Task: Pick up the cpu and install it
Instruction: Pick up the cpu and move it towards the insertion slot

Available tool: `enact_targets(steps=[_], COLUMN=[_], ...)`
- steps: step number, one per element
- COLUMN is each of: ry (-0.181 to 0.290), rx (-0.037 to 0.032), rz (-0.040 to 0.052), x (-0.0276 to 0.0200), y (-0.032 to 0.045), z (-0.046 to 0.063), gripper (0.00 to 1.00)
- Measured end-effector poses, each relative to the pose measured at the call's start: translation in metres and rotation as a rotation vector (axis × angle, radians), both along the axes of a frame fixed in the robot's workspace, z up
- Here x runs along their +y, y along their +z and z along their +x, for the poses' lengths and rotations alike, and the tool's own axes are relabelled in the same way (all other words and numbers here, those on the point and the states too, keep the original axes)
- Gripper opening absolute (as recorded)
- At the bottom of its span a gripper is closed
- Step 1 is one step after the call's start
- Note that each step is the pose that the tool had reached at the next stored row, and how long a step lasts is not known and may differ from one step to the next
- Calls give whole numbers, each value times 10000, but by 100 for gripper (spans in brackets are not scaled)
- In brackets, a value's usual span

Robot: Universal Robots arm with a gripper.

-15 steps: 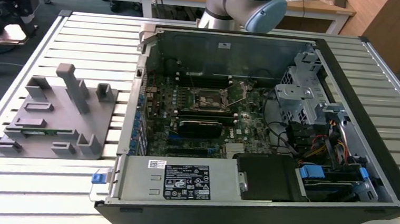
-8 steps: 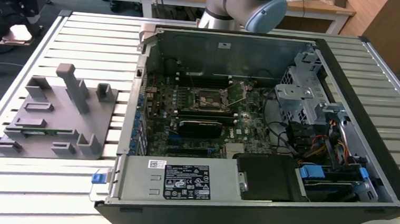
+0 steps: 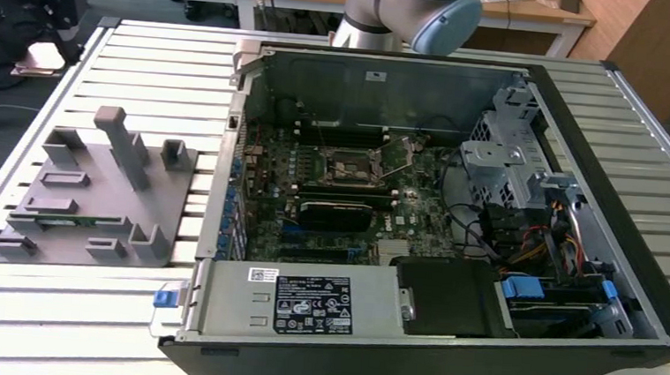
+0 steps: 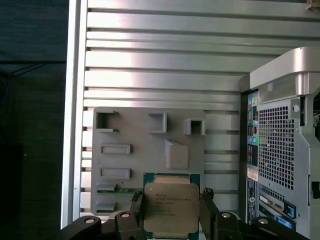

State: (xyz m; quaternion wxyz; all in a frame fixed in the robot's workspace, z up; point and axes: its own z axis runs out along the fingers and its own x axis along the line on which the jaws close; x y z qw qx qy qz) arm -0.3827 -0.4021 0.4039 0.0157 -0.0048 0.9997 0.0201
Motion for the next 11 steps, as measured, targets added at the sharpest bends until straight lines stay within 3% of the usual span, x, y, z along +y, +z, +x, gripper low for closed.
enact_targets(steps=[11], ry=[0], rx=[1], rz=[0], x=[0], y=[-2], z=[142], gripper=[53])
